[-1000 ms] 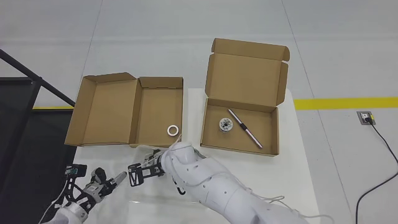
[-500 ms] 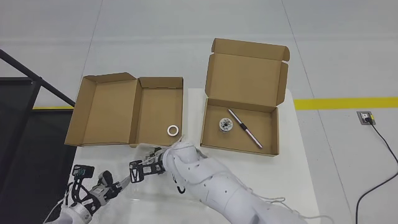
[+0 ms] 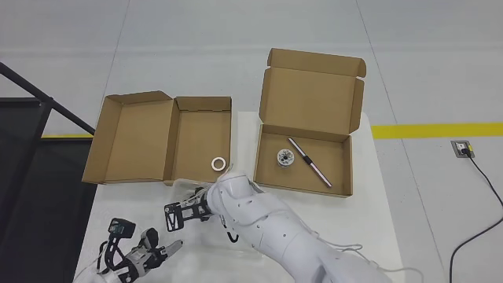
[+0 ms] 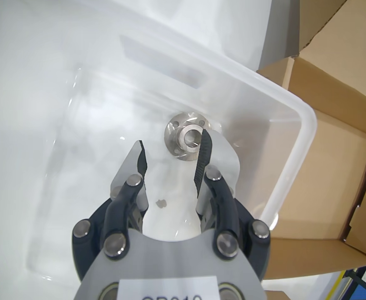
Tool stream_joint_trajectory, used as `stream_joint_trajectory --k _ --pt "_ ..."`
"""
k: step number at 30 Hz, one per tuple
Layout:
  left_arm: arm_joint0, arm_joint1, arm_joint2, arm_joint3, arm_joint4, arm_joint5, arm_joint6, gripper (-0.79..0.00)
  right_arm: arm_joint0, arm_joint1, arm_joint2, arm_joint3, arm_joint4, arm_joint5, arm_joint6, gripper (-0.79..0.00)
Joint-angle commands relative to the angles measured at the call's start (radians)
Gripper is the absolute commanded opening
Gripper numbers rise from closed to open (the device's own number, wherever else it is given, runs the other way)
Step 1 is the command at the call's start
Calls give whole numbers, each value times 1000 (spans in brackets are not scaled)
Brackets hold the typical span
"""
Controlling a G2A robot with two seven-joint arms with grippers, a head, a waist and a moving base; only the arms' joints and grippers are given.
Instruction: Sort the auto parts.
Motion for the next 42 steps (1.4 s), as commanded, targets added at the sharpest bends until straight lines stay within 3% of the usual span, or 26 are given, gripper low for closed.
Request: stream_joint_trajectory --k 1,7,14,19,27,34,42 --pt "4 0 -3 -1 16 12 20 0 2 -2 -1 9 -3 -5 -14 -406" --pt "-20 0 -1 38 48 60 91 0 -7 -3 -20 10 -39 -27 -73 -413" --pt "-36 7 -49 49 -89 56 43 0 -18 8 -44 8 -98 -11 -169 -409" --pt "-8 16 -124 -10 -217 41 -26 0 -27 15 -52 -12 -127 22 -168 -403" --pt "10 28 -200 -138 -357 89 -126 0 -39 21 -19 -111 -109 88 40 -406" --pt "-8 36 -217 -192 -385 134 -172 0 -12 44 31 -205 -67 -69 181 -394" --pt "-55 43 -186 -208 -344 219 -189 0 -18 67 89 -243 -19 -123 275 -400"
